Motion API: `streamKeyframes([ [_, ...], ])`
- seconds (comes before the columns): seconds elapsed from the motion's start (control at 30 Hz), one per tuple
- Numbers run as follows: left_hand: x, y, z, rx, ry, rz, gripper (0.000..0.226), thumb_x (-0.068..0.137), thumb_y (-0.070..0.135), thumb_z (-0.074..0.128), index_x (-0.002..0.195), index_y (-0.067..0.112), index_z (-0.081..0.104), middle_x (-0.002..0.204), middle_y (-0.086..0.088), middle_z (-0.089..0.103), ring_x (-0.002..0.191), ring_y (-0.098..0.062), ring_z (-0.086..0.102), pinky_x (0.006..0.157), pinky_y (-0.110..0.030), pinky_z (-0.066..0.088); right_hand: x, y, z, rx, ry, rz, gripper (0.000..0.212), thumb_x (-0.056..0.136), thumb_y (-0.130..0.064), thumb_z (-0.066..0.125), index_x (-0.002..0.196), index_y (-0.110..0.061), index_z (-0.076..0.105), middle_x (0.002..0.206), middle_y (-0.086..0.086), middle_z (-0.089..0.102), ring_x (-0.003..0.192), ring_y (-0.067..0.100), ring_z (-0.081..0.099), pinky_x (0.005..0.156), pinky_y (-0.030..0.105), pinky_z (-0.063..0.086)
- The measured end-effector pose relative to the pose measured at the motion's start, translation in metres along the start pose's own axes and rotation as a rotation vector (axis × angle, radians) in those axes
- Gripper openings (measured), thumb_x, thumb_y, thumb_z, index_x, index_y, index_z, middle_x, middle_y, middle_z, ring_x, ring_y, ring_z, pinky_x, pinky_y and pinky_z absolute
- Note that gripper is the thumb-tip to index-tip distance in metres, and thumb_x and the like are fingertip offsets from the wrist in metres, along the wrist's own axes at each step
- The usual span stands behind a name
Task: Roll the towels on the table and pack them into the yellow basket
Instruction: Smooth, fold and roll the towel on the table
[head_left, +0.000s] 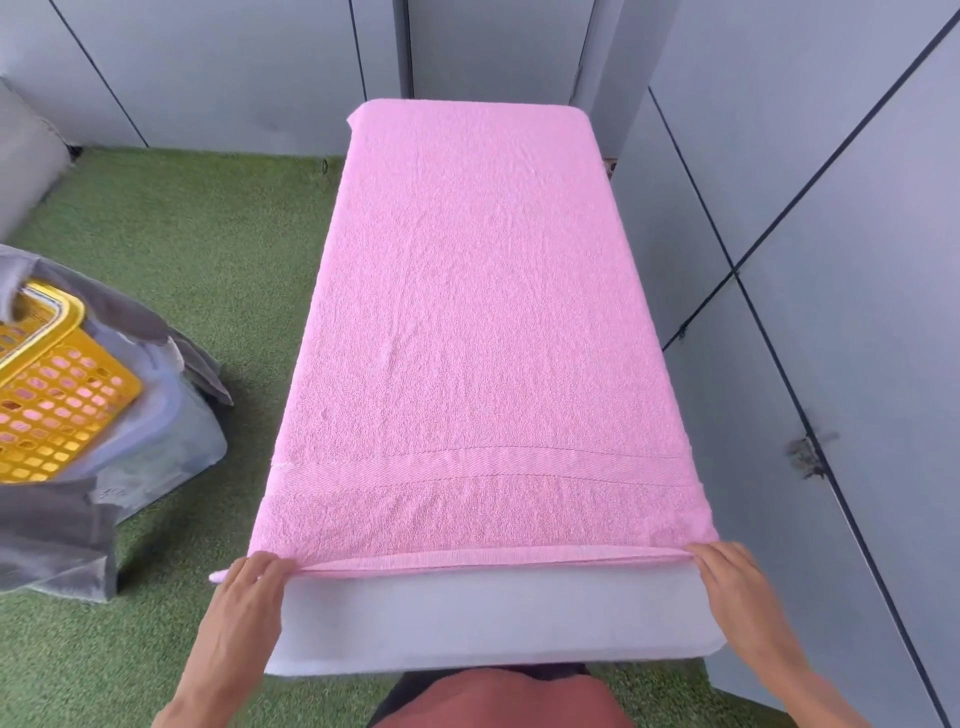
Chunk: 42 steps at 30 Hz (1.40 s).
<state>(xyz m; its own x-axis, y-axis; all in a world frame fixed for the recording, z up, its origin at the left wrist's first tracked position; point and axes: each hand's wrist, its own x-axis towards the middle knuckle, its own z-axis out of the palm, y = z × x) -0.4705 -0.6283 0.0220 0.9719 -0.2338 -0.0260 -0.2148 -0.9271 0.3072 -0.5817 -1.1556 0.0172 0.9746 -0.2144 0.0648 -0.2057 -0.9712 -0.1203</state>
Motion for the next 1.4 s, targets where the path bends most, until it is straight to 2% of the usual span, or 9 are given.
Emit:
streamKeyframes([
  [0.1,0.006,-0.012,-0.008,0.025,-0.107,0.015,0.019,0.082,-0.002,0.067,0.088,0.017,0.070,0.081,0.010,0.059,0.072,-0.013,0.056,0.061,-0.030,0.048,0.002,0.017,-0.009,0.108,-0.168,0.013,0.022,0.077,0.009,0.069,0.088,-0.010,0.072,0.083,-0.002,0.067,0.079,0.023,0.063,0.075,0.022,0.037],
  [0.3,0.043,-0.012,-0.025,-0.203,-0.430,-0.201,0.022,0.085,0.016,0.070,0.074,0.033,0.062,0.078,0.014,0.065,0.073,-0.002,0.061,0.068,-0.023,0.050,0.037,0.020,-0.042,0.367,-0.557,0.195,0.024,0.082,-0.005,0.069,0.069,-0.025,0.063,0.054,-0.016,0.058,0.056,0.001,0.053,0.059,0.020,0.039],
  [0.4,0.048,-0.010,-0.028,-0.052,-0.332,-0.189,0.032,0.075,0.024,0.079,0.066,0.037,0.051,0.080,0.013,0.060,0.076,-0.009,0.056,0.070,-0.030,0.047,0.046,0.009,-0.040,0.364,-0.527,0.305,0.023,0.078,-0.005,0.072,0.071,-0.023,0.059,0.046,-0.016,0.052,0.048,0.001,0.045,0.057,0.027,0.036],
  [0.47,0.037,-0.001,-0.029,0.150,-0.162,-0.103,0.030,0.065,0.028,0.086,0.066,0.031,0.055,0.083,0.006,0.055,0.077,-0.018,0.047,0.070,-0.035,0.041,0.040,0.000,-0.036,0.228,-0.395,0.348,0.029,0.078,-0.011,0.073,0.067,-0.030,0.054,0.060,-0.015,0.056,0.069,0.008,0.054,0.069,0.030,0.040],
  [0.67,-0.008,0.021,-0.004,0.199,0.017,-0.089,0.040,0.055,-0.008,0.079,0.086,0.012,0.066,0.090,-0.011,0.048,0.078,-0.029,0.041,0.061,-0.043,0.039,0.001,-0.018,-0.007,0.161,-0.167,0.311,0.028,0.082,0.003,0.066,0.077,-0.023,0.054,0.079,-0.001,0.055,0.071,0.025,0.054,0.061,0.039,0.047],
  [0.77,-0.017,0.015,0.014,0.136,0.040,-0.044,0.055,0.055,-0.017,0.076,0.103,0.006,0.062,0.108,-0.017,0.051,0.089,-0.038,0.051,0.060,-0.050,0.050,-0.011,-0.020,-0.003,0.201,-0.067,0.249,0.022,0.077,0.006,0.068,0.090,-0.011,0.064,0.091,0.000,0.057,0.087,0.026,0.052,0.080,0.035,0.041],
  [0.9,-0.020,0.009,0.017,0.036,-0.014,-0.066,0.072,0.060,-0.027,0.062,0.120,0.011,0.053,0.122,-0.011,0.046,0.106,-0.033,0.050,0.061,-0.045,0.056,-0.008,-0.002,-0.010,0.236,-0.192,0.125,0.036,0.072,0.000,0.072,0.100,-0.019,0.060,0.101,-0.012,0.050,0.099,0.011,0.045,0.083,0.020,0.032],
  [1.03,-0.007,0.007,0.007,-0.012,-0.029,-0.089,0.056,0.069,-0.018,0.064,0.114,0.014,0.053,0.115,-0.004,0.052,0.105,-0.026,0.048,0.059,-0.042,0.056,0.003,0.002,-0.013,0.206,-0.224,0.094,0.028,0.081,-0.001,0.064,0.095,-0.025,0.056,0.099,-0.014,0.048,0.098,0.004,0.040,0.080,0.019,0.031],
  [1.4,0.002,-0.002,0.008,-0.080,-0.016,-0.144,0.041,0.076,-0.009,0.065,0.106,0.017,0.056,0.104,-0.005,0.043,0.093,-0.019,0.034,0.068,-0.044,0.049,0.006,0.005,-0.016,0.247,-0.250,0.241,0.020,0.087,-0.010,0.059,0.101,-0.023,0.055,0.098,-0.008,0.041,0.090,0.017,0.054,0.077,0.038,0.048],
])
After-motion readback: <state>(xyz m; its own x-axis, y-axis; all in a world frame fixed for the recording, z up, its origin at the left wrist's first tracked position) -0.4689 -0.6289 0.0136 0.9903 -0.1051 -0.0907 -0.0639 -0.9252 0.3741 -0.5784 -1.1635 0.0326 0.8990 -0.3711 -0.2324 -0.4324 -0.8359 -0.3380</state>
